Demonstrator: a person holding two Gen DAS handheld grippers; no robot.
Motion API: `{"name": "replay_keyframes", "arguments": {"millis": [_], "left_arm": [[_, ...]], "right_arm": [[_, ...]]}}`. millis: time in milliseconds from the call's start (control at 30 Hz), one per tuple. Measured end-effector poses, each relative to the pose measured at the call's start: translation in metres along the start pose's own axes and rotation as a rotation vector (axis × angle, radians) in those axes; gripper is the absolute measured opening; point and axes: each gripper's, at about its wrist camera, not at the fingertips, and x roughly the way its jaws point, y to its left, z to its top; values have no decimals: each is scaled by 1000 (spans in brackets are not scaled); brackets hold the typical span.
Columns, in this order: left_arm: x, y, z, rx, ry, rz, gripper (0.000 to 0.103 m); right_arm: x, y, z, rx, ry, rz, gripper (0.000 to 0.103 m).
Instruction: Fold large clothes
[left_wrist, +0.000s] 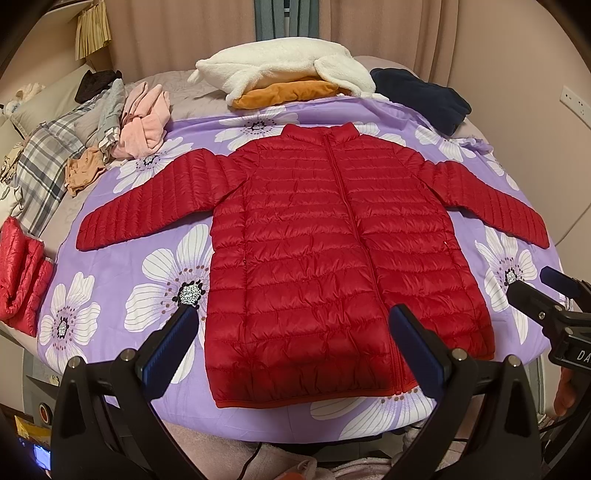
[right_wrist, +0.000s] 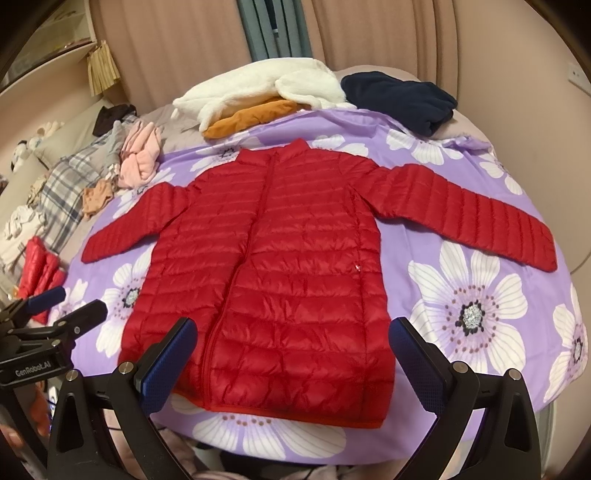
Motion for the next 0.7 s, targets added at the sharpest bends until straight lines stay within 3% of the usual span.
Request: {"name": "replay_keyframes", "arguments": {"millis": [700], "left_arm": [[2,-1,0,-3,3,-1,103]], "right_arm": [[0,1,0,-2,-1,-1,102]]}}
